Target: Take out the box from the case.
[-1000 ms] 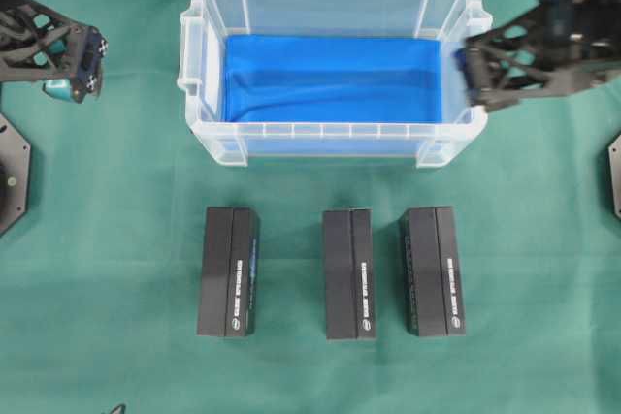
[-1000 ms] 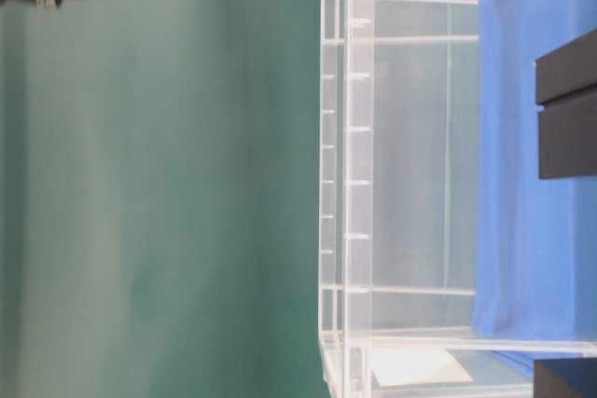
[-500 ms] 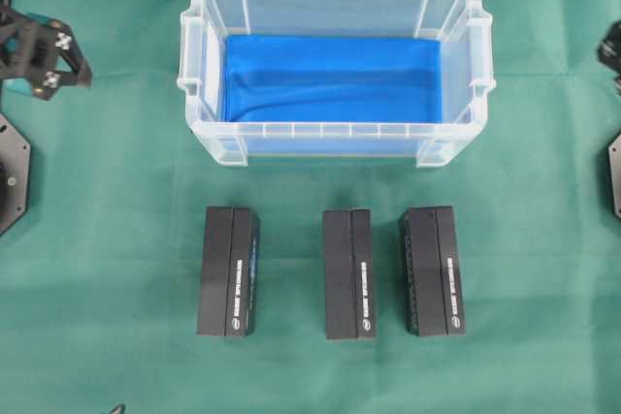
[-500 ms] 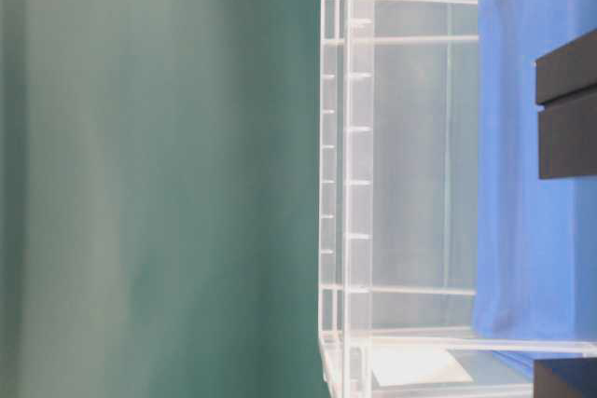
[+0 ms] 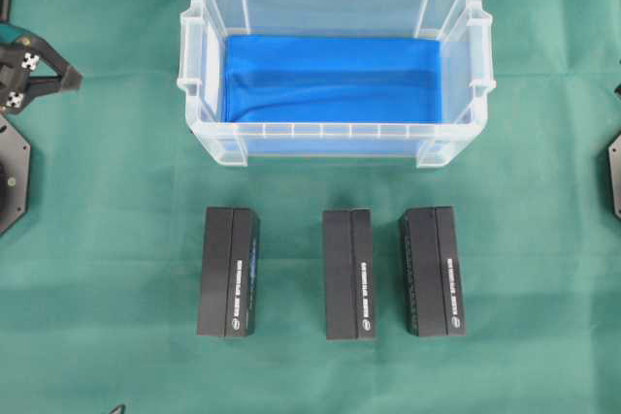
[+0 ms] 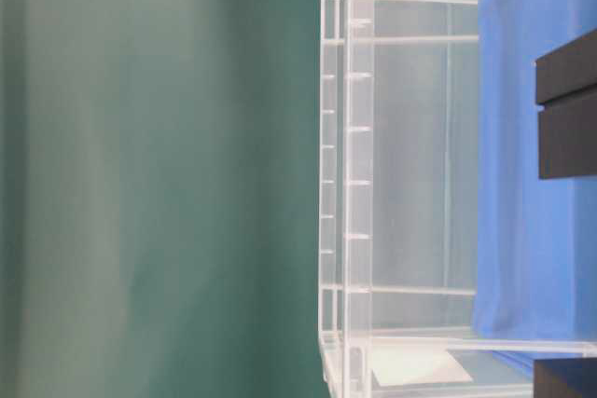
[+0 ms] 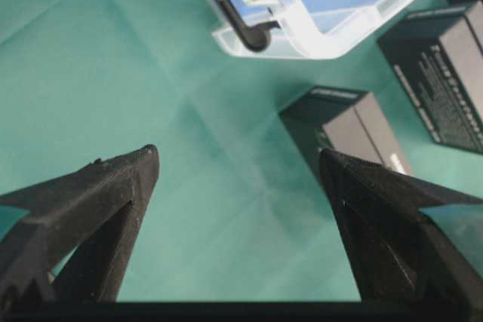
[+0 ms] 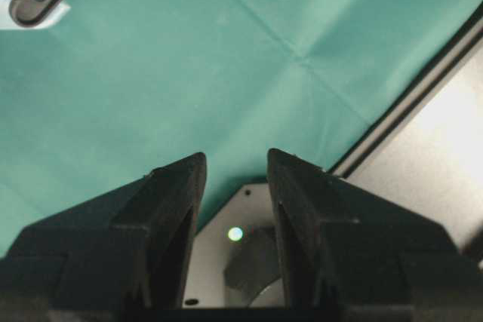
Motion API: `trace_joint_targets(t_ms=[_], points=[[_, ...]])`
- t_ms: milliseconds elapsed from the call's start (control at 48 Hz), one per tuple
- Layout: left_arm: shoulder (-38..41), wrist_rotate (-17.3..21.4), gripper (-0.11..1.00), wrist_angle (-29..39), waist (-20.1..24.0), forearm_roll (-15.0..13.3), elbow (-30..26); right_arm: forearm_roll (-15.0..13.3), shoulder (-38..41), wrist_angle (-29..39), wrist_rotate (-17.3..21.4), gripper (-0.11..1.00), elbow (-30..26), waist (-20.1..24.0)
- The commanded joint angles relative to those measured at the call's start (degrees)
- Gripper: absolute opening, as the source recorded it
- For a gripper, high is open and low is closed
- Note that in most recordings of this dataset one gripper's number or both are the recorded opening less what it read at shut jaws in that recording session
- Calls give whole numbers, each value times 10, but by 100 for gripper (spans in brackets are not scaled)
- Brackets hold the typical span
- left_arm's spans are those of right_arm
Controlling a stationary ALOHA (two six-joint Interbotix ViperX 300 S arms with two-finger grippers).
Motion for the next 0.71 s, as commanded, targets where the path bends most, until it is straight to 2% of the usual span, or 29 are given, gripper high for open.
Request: trace_joint_targets(t_ms=[0, 188, 333, 604, 688], points=[[3, 1, 97, -2, -4, 2, -6, -3, -2, 5, -4, 37, -4, 0], [4, -7, 97, -2, -4, 1, -6, -3, -7, 21, -8, 37, 8, 0], [4, -46, 97, 3, -4, 2, -6, -4, -7, 25, -4, 37, 13, 0], [2, -66, 97, 36, -3, 3, -4, -32, -7, 47, -4, 37, 23, 0], [4, -75, 97, 47, -4, 3, -4, -32, -7, 62, -4, 36, 23, 0]])
